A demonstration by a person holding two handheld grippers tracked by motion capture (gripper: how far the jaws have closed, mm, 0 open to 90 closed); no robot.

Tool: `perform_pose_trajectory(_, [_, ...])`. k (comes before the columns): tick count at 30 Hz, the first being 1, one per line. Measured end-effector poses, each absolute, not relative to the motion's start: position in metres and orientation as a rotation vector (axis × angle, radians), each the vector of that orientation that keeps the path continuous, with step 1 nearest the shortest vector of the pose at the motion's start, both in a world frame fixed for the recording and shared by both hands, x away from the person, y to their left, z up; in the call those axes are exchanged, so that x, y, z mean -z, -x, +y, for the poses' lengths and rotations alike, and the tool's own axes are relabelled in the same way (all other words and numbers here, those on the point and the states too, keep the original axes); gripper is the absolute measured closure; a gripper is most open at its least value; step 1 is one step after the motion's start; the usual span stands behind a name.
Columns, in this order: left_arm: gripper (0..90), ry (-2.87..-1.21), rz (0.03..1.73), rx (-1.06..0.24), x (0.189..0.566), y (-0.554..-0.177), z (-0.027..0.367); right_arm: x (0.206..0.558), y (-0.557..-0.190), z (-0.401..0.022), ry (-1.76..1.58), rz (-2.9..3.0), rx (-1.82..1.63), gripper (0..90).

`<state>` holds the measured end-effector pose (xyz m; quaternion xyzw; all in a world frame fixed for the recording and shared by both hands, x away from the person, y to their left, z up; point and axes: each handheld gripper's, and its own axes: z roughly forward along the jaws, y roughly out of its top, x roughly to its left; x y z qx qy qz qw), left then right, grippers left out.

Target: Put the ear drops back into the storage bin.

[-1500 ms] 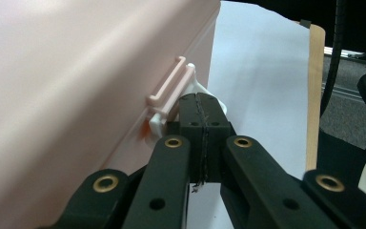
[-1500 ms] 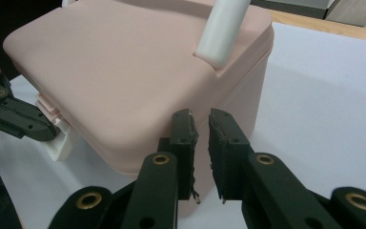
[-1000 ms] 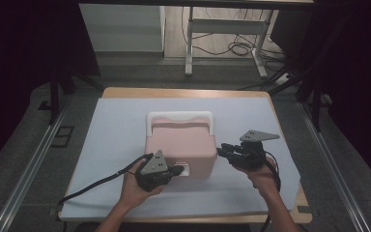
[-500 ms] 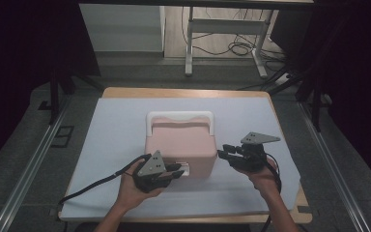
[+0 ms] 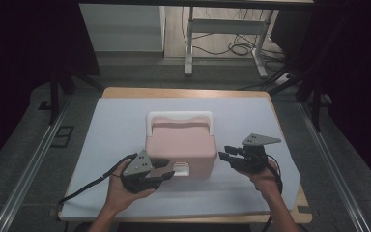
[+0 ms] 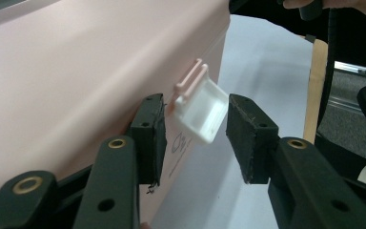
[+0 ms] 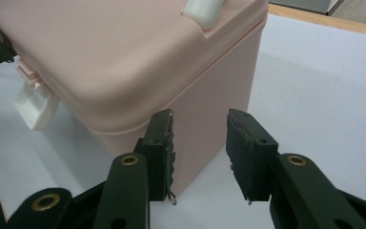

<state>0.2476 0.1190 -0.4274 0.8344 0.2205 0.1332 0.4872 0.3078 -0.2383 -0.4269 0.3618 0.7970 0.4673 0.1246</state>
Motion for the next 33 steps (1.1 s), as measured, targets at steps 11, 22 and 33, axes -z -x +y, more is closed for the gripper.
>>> perform_pose_trajectory(11, [56.5,-2.010,0.599,-0.333,0.429,-0.243,0.141,0.436,-0.309,-0.241,-1.070,2.333,-1.347,61.0])
perform_pose_trajectory(22, [55.8,-2.003,0.663,-0.329,0.437,-0.238,0.162,0.442,-0.311,-0.247,-1.092,2.340,-1.339,60.4])
perform_pose_trajectory(33, [54.9,-1.986,0.805,-0.327,0.454,-0.250,0.189,0.449,-0.314,-0.251,-1.116,2.343,-1.317,59.9])
